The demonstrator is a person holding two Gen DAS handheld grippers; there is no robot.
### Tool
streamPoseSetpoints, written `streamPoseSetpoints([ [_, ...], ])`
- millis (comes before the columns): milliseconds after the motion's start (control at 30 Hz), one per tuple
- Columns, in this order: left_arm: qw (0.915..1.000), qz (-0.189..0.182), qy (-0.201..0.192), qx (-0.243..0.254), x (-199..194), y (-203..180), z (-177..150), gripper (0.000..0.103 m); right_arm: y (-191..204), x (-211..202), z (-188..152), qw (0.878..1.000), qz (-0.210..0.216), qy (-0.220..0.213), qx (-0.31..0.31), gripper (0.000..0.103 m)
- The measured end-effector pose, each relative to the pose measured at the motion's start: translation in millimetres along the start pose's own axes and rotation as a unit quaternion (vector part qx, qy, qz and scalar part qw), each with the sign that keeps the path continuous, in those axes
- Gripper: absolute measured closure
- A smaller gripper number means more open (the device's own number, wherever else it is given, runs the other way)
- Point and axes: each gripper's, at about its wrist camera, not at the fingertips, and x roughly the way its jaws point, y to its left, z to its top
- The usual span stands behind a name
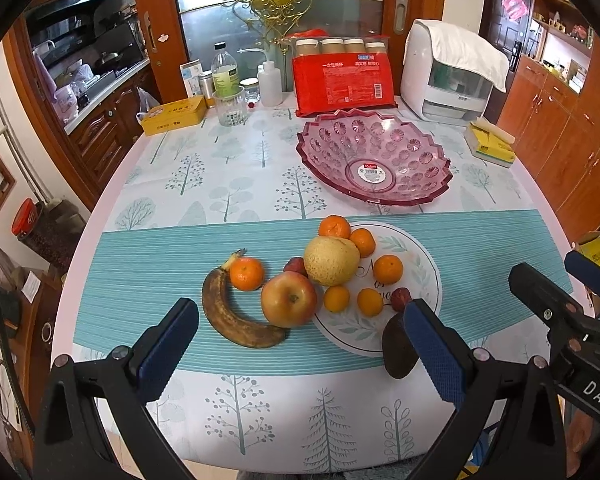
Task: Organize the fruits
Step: 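Move both tools toward the fruit plate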
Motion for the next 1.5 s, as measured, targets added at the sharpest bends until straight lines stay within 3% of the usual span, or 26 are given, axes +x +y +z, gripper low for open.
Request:
streamPoseSetpoints([
  [867, 0.9996, 0.011, -0.006, -0.025, -8, 3, 8, 0.001, 3, -3, 9, 0.999, 0.026, -0.011, -0.024, 0.012],
  [1367, 0.9986, 0.039, 0.001, -0.037, -18, 0, -4, 0.001, 1, -3, 3, 0.998, 0.046, -0.001, -0.035, 0.012],
  [1500, 0.9987, 0.031, 0.005, -0.041, -18, -1, -5, 0.001, 0, -4, 2, 0.998, 0.053, -0.001, -0.036, 0.012],
])
